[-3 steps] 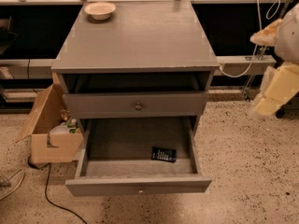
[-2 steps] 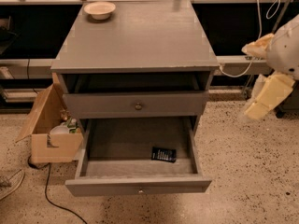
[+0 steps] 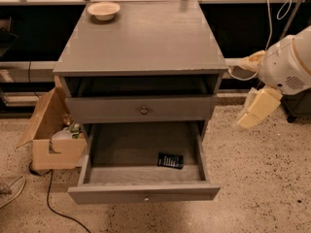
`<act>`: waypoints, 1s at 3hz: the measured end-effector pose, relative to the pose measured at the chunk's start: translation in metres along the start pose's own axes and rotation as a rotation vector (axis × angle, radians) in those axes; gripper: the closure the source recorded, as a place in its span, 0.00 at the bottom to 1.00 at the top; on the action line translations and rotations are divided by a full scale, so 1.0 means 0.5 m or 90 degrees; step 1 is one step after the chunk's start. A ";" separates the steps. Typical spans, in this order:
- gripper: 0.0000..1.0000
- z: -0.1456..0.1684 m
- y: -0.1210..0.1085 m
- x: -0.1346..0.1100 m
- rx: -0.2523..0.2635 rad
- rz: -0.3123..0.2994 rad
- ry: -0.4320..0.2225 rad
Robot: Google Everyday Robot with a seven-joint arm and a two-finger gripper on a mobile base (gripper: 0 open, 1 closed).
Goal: Pick rxbar blueberry from middle drawer and place on counter
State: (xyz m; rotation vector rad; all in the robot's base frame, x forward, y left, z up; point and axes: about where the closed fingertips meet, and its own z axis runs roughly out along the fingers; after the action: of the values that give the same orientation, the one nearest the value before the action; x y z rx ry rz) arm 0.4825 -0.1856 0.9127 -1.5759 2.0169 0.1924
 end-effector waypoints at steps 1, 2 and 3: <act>0.00 0.049 0.007 0.017 -0.011 -0.003 0.000; 0.00 0.137 0.021 0.047 -0.030 -0.002 -0.014; 0.00 0.232 0.026 0.077 -0.045 -0.006 -0.030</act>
Offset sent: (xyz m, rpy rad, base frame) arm 0.0234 0.0220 -0.1427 0.0707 0.0508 0.0436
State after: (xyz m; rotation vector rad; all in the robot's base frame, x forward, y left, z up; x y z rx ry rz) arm 0.5046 -0.1630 0.7940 -1.6086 1.9853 0.2983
